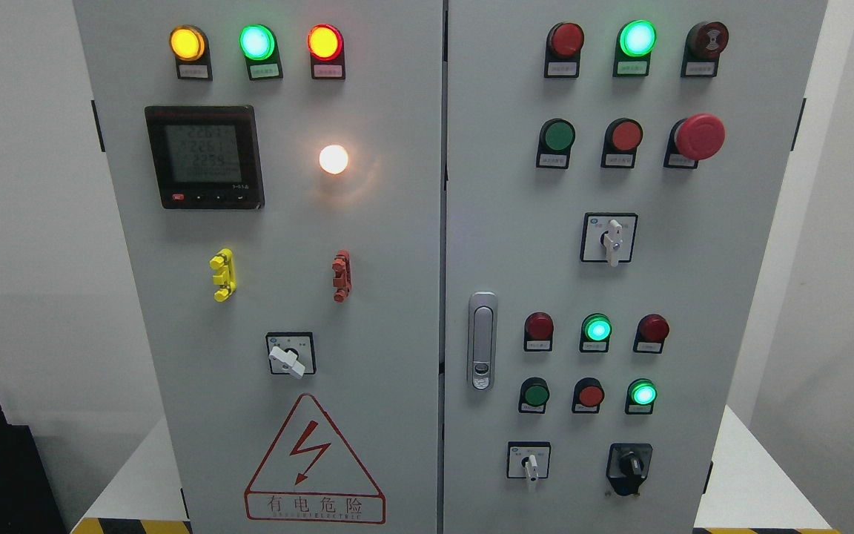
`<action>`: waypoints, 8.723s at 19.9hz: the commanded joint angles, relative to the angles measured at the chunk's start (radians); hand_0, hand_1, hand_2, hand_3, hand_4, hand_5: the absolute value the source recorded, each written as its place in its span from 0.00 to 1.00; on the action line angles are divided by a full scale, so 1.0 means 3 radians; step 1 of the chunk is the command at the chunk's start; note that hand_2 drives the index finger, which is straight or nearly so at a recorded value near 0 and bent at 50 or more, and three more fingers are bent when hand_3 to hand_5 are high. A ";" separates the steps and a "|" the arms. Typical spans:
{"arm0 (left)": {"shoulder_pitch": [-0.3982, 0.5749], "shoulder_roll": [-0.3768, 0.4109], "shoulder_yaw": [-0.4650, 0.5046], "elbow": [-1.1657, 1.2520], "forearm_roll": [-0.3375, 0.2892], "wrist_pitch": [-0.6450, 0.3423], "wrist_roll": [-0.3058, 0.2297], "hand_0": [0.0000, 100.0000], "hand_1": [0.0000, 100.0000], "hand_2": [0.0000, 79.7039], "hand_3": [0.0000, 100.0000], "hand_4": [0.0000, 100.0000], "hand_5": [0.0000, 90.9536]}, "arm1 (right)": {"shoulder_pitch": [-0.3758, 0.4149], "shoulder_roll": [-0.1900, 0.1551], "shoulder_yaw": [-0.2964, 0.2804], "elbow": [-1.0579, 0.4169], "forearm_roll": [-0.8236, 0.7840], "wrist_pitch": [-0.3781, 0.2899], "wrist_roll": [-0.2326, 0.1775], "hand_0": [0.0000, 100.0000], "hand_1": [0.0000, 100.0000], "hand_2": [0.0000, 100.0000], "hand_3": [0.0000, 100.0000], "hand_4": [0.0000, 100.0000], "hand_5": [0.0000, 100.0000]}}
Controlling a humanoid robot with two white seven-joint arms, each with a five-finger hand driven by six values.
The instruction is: Release door handle
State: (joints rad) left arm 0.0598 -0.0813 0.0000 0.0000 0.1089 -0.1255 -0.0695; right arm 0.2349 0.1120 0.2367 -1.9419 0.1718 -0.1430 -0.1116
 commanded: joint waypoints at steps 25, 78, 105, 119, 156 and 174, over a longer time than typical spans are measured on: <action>0.0000 0.0000 -0.0041 -0.0051 0.0000 -0.0001 0.0002 0.12 0.39 0.00 0.00 0.00 0.00 | -0.0113 0.0015 -0.0007 -0.0001 0.2323 -0.0331 -0.0552 0.34 0.43 0.00 0.63 0.51 0.52; 0.0000 0.0000 -0.0041 -0.0051 0.0000 -0.0001 0.0002 0.12 0.39 0.00 0.00 0.00 0.00 | -0.1836 0.0051 0.0418 0.0986 0.4249 0.1264 -0.0380 0.34 0.37 0.08 1.00 1.00 1.00; 0.0000 0.0000 -0.0041 -0.0051 0.0000 -0.0001 0.0002 0.12 0.39 0.00 0.00 0.00 0.00 | -0.1806 0.0051 0.0443 0.1007 0.4249 0.1254 -0.0318 0.35 0.37 0.11 1.00 1.00 0.99; 0.0000 0.0000 -0.0041 -0.0051 0.0000 -0.0001 0.0002 0.12 0.39 0.00 0.00 0.00 0.00 | -0.1795 0.0041 0.0433 0.1007 0.4239 0.1249 -0.0267 0.35 0.37 0.11 1.00 1.00 0.99; 0.0000 0.0000 -0.0041 -0.0051 0.0000 -0.0001 0.0002 0.12 0.39 0.00 0.00 0.00 0.00 | -0.1780 0.0102 0.0193 0.0802 0.3978 0.0942 -0.0773 0.28 0.31 1.00 1.00 1.00 0.98; 0.0000 0.0000 -0.0041 -0.0051 0.0000 -0.0001 0.0002 0.12 0.39 0.00 0.00 0.00 0.00 | -0.1877 0.0097 0.0218 0.0802 0.3620 0.0942 -0.0779 0.25 0.38 1.00 1.00 1.00 0.98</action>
State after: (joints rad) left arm 0.0598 -0.0817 0.0000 0.0000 0.1089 -0.1255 -0.0689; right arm -0.3269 0.1408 0.2997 -1.7003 1.2880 0.1416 -0.3342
